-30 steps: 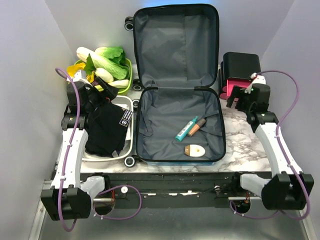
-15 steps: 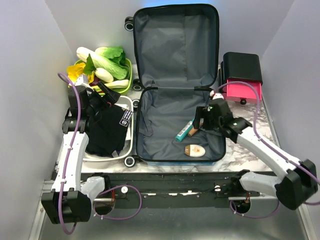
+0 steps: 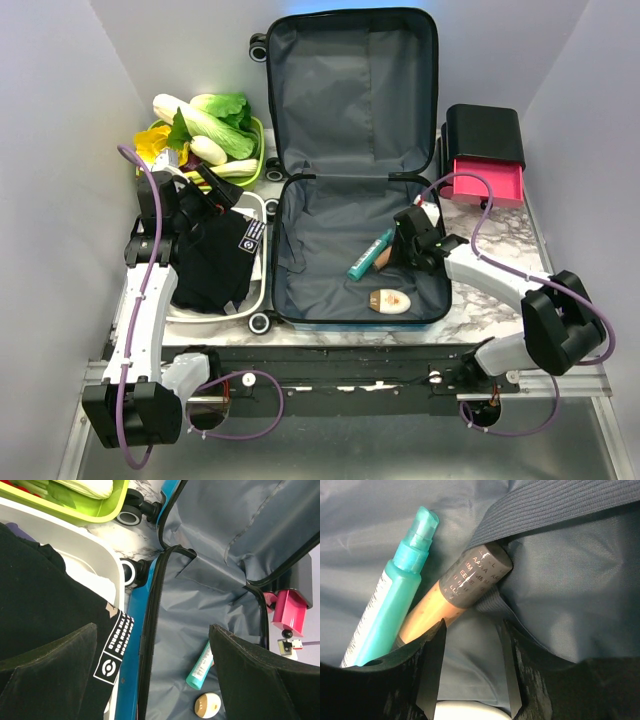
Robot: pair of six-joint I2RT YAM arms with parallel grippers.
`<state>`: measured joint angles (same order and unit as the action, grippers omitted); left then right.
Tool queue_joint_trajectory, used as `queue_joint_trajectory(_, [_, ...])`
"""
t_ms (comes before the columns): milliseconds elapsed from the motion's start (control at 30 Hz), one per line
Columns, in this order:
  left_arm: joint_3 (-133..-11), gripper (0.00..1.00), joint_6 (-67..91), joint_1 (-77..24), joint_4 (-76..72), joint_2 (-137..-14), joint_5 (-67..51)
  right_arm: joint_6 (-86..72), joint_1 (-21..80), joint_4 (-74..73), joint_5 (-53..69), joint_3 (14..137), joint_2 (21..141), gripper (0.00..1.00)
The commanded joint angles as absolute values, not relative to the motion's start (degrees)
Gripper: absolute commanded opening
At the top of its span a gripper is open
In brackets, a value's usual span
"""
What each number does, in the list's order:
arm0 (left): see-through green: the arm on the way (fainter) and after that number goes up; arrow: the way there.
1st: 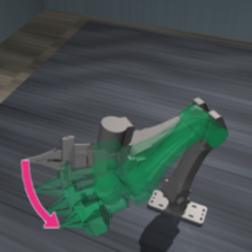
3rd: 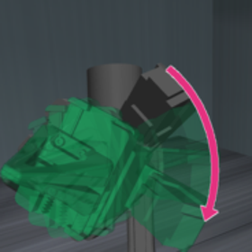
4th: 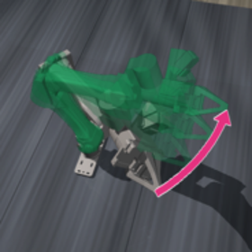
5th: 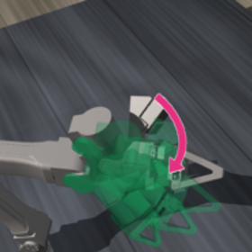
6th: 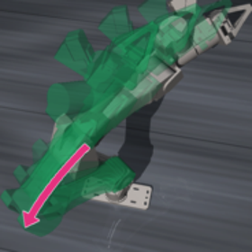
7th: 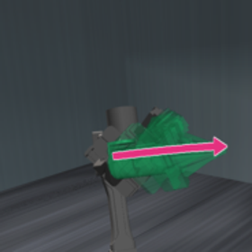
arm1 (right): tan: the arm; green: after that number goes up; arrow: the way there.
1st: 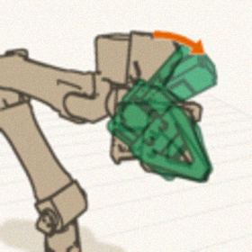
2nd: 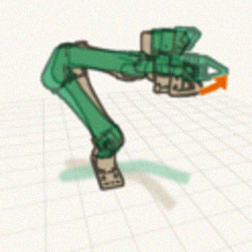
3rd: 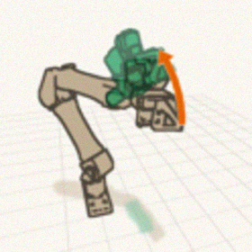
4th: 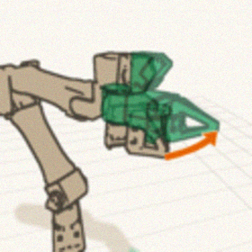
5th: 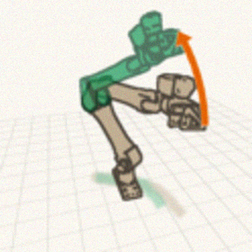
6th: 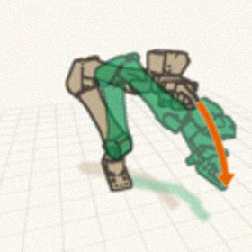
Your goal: Open, take out, and arrange the luggage
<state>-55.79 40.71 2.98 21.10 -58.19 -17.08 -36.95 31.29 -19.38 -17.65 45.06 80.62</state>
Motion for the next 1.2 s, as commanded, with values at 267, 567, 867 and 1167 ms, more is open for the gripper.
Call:
queue_joint_trajectory(267, [-55.37,0.99,40.17,2.73,21.18,-58.18,-19.25,-41.56,31.55,-13.89,-17.58,47.99,80.77,0.56])
queue_joint_trajectory(567, [-55.72,0.99,39.73,2.81,21.97,-58.27,-18.19,-44.65,31.55,-15.64,-20.65,49.40,84.20,0.56])
queue_joint_trajectory(867, [-55.90,0.99,39.90,2.73,21.71,-58.97,-17.75,-45.35,31.47,-17.49,-21.79,47.20,84.11,0.56])
queue_joint_trajectory(1167, [-55.37,0.99,39.90,2.81,21.36,-58.97,-17.58,-46.67,31.12,-16.79,-25.14,52.47,93.07,0.56])
